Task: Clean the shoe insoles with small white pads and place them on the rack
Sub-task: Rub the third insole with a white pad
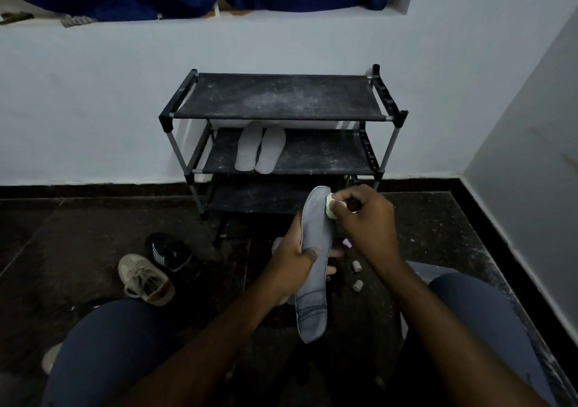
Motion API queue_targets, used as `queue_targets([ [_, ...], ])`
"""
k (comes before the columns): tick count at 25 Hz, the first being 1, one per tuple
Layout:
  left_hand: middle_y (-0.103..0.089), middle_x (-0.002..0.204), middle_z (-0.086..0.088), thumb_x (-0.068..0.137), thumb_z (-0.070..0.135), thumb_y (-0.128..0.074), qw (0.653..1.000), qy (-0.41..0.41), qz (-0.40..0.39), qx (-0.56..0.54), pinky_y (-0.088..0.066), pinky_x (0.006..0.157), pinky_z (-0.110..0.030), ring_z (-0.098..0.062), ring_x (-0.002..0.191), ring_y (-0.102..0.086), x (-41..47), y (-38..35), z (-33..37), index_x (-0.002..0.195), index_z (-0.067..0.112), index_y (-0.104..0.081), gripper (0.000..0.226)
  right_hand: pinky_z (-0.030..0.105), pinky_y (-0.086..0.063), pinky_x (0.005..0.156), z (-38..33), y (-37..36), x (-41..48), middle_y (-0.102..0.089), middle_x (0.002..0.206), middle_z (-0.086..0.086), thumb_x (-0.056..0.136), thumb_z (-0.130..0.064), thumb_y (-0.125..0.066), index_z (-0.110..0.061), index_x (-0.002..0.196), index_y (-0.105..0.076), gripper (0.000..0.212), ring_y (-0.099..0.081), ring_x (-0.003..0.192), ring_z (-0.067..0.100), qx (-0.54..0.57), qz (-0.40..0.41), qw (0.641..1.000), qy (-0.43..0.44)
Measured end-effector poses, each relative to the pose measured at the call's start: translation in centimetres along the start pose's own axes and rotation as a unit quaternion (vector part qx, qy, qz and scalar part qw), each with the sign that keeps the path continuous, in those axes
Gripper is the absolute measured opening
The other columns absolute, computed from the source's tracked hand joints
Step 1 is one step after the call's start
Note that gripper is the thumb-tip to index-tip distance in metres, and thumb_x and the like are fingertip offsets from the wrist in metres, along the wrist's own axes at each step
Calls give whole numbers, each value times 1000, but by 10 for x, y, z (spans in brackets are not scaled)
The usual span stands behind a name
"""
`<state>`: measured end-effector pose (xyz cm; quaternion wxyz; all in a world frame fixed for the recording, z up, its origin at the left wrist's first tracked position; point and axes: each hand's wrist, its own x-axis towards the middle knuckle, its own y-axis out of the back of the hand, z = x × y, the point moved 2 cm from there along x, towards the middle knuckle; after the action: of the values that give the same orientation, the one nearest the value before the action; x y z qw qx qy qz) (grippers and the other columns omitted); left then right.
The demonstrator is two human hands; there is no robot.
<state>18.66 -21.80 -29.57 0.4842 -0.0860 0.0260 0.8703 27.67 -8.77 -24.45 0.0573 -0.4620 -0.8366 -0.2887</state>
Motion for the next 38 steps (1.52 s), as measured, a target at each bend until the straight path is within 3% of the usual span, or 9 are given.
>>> queue_targets([
  [5, -55, 145, -4, 87, 2, -52, 1000, -4, 8, 10, -57, 89, -61, -32, 117, -67, 1, 5, -2, 152, 47, -32, 81, 30, -58, 78, -6, -9, -7, -70, 92, -6, 86, -9, -77, -16, 92, -75, 9, -67, 85, 5, 2, -57, 997, 43],
  [9, -58, 139, -7, 95, -6, -47, 999, 6, -9, 31, -60, 84, -58, -30, 107, -72, -3, 1, 2, 153, 46, -28, 80, 34, -59, 80, -1, 0, 3, -72, 93, -8, 88, -8, -75, -16, 92, -77, 10, -68, 86, 5, 28, 12, 999, 13],
  [14, -56, 143, -8, 95, -10, -47, 1000, 10, -19, 16, -57, 85, -64, -37, 105, -72, -2, 6, -1, 154, 47, -27, 84, 28, -57, 80, -9, -9, -7, -72, 93, -8, 88, -7, -76, -18, 91, -79, 12, -68, 87, 5, 22, -52, 997, 61],
  [19, -57, 137, 2, 96, -9, -47, 999, 12, -28, 35, -59, 84, -59, -25, 107, -72, -7, -1, 7, 155, 46, -21, 85, 27, -58, 82, -3, 2, 4, -73, 95, -8, 90, -6, -73, -18, 96, -79, 15, -68, 89, 3, 26, 12, 999, 24],
  [23, -48, 151, -4, 94, -8, -47, 999, 6, -36, 15, -55, 87, -67, -38, 113, -68, -2, 4, 1, 153, 55, -21, 91, 23, -56, 82, -12, -9, -7, -73, 97, -3, 91, -5, -74, -12, 98, -80, 12, -69, 92, 5, 38, -51, 994, 85],
  [28, -52, 146, -5, 96, -9, -46, 998, 10, -43, 33, -58, 86, -62, -31, 111, -70, -7, -3, 3, 156, 48, -18, 87, 27, -57, 84, -5, 1, 5, -73, 97, -5, 91, -4, -72, -16, 100, -81, 17, -69, 92, 4, 36, 15, 998, 41],
  [30, -46, 153, -2, 93, -1, -51, 998, 2, -44, 45, -56, 89, -63, -33, 119, -66, -5, -2, 1, 152, 58, -19, 89, 22, -55, 84, -11, -2, 2, -73, 98, -3, 91, -3, -72, -13, 100, -81, 16, -68, 93, 4, 37, -8, 996, 76],
  [33, -38, 158, -3, 94, -9, -46, 999, 11, -46, 18, -58, 85, -62, -36, 117, -67, -1, 1, 0, 151, 60, -20, 94, 16, -53, 84, -17, -7, -9, -73, 99, -3, 91, -3, -72, -13, 100, -81, 16, -68, 94, 2, 23, -70, 992, 107],
  [38, -53, 145, -5, 96, -12, -43, 997, 11, -58, 44, -58, 85, -62, -33, 111, -70, -7, -4, 4, 156, 49, -15, 90, 25, -56, 84, -8, 3, 3, -73, 98, -3, 91, -3, -72, -15, 100, -81, 17, -68, 93, 4, 30, 18, 998, 59],
])
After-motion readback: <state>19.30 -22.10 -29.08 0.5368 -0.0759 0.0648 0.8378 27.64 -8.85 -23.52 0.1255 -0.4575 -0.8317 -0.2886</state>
